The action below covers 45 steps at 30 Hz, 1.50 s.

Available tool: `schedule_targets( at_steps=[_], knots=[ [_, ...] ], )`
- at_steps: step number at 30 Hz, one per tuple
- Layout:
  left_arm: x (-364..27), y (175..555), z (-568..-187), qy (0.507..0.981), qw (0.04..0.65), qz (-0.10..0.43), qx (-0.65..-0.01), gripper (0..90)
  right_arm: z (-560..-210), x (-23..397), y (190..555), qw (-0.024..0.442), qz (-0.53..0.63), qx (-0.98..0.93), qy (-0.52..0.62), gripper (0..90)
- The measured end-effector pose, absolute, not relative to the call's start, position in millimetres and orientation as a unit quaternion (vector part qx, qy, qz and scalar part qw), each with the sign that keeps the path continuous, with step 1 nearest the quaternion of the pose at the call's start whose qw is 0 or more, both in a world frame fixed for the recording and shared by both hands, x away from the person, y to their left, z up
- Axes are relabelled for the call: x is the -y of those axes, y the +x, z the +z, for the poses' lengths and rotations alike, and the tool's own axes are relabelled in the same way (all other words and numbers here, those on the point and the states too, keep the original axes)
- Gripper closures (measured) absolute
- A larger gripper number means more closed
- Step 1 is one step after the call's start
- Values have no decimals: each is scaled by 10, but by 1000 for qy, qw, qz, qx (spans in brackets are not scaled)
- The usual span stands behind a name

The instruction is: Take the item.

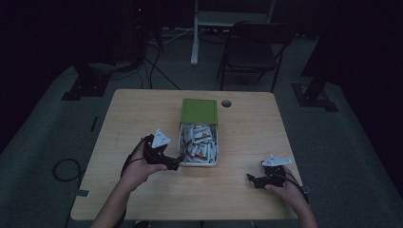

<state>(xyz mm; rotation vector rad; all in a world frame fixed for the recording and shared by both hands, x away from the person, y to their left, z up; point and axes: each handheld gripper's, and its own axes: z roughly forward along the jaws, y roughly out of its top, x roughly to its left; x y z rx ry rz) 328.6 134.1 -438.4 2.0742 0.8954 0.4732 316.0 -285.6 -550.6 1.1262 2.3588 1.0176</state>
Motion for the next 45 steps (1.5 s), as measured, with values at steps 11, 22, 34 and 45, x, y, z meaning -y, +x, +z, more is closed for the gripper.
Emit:
schedule_targets(
  at_steps=[11,22,34,45],
  knots=[
    [-1076,3358,-4251,830,411,195,-323,52,-5505,2855,3157,166,359,-830,393,131],
    [-862,3492,-4206,820,412,231,-324,198,-5504,2856,3157,166,359,-831,392,132],
    [-727,3715,-4322,820,388,235,-348,314,-5504,2856,3157,166,358,-831,393,132],
    [-675,3883,-4459,815,376,232,-375,396,-5504,2855,3154,166,359,-831,391,139]
  ],
)
